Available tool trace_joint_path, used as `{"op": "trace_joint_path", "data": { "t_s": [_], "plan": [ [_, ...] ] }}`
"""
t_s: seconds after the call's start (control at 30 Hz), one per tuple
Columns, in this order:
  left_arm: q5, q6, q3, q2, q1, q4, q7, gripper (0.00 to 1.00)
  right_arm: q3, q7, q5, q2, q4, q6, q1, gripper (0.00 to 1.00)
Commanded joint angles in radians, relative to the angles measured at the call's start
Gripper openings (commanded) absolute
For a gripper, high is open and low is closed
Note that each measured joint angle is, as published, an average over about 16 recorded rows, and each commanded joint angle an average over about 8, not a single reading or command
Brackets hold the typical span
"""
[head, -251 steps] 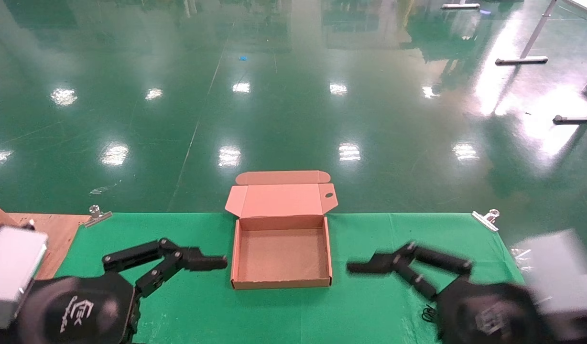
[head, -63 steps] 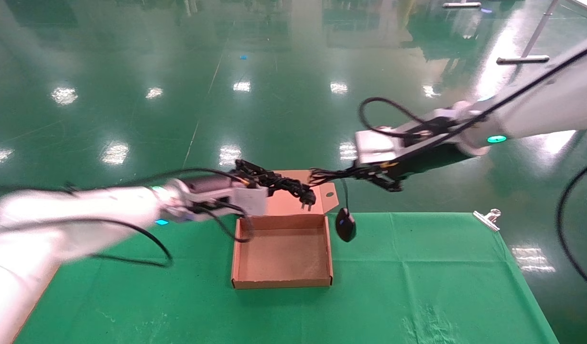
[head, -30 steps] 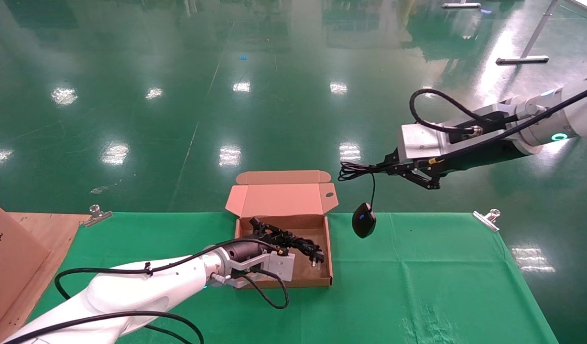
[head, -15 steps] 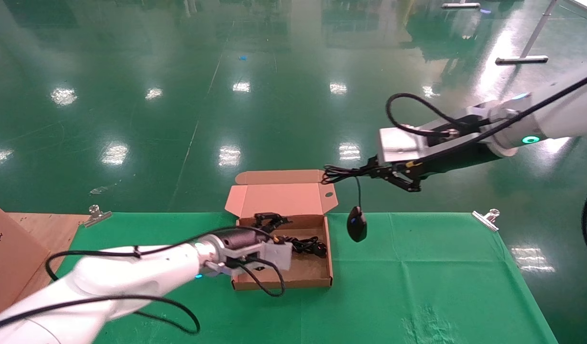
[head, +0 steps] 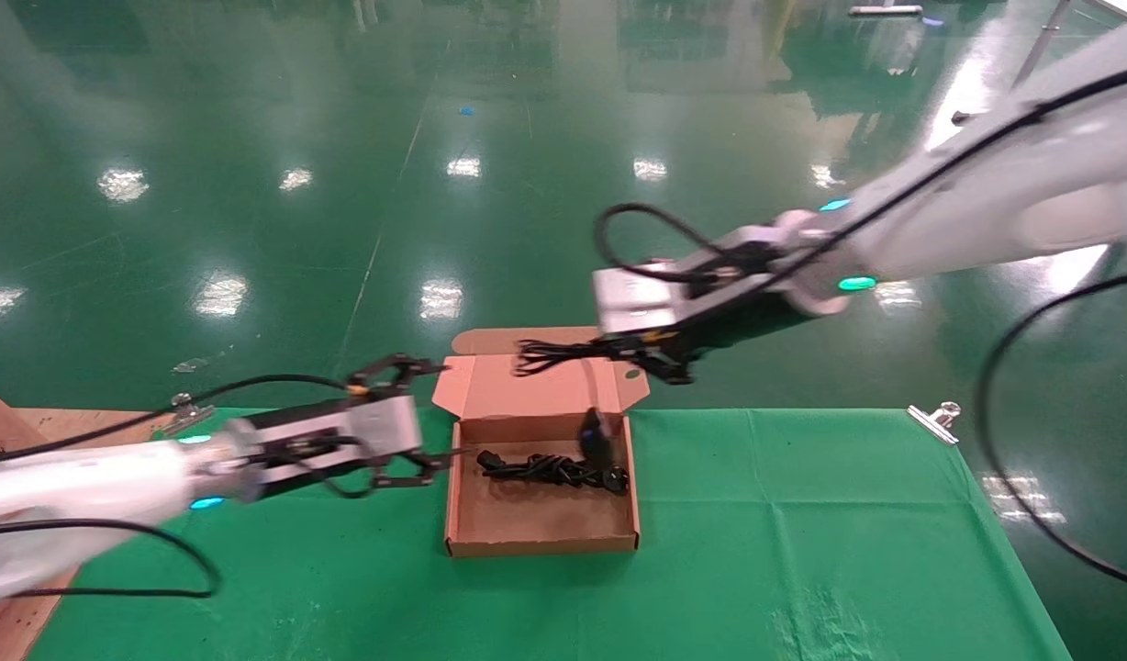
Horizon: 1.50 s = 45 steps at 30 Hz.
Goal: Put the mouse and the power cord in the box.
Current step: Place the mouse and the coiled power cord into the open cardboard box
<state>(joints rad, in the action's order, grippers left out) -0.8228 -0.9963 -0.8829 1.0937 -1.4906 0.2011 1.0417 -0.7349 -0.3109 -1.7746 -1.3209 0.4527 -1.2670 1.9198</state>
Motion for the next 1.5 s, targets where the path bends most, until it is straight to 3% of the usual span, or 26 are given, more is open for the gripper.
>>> {"op": "trace_joint_path", "data": {
  "t_s": [0.03,0.2,0.37,0.57,0.8,0.87,1.07,1.1,1.5],
  "plan": [
    [0.018,-0.061,0.012,-0.042,-0.004,-0.013,0.009,1.0,-0.005,0.012,-0.008,-0.032,-0.005,0.022,-0.012,0.0],
    [0.06,-0.167,0.04,-0.135,0.007,-0.06,0.026,1.0,-0.073,0.063,0.036,-0.052,0.068,0.089,-0.066,0.0],
    [0.087,-0.194,0.059,-0.189,0.02,-0.118,0.041,1.0,-0.196,0.138,0.091,-0.057,0.171,0.172,-0.114,0.0],
    [0.099,-0.165,0.068,-0.207,0.031,-0.17,0.059,1.0,-0.36,0.219,0.118,-0.056,0.241,0.311,-0.154,0.0],
    [0.103,-0.146,0.072,-0.203,0.034,-0.189,0.071,1.0,-0.484,0.26,0.121,-0.053,0.221,0.519,-0.202,0.0],
    [0.104,-0.146,0.072,-0.202,0.034,-0.19,0.073,1.0,-0.51,0.262,0.123,-0.053,0.207,0.568,-0.218,0.13],
    [0.107,-0.148,0.074,-0.205,0.034,-0.195,0.075,1.0,-0.567,0.262,0.133,-0.053,0.186,0.642,-0.25,0.88],
    [0.107,-0.148,0.074,-0.205,0.035,-0.196,0.076,1.0,-0.571,0.262,0.135,-0.053,0.185,0.647,-0.252,0.97],
    [0.107,-0.148,0.074,-0.204,0.034,-0.195,0.076,1.0,-0.565,0.262,0.135,-0.053,0.183,0.641,-0.251,1.0]
  ]
}}
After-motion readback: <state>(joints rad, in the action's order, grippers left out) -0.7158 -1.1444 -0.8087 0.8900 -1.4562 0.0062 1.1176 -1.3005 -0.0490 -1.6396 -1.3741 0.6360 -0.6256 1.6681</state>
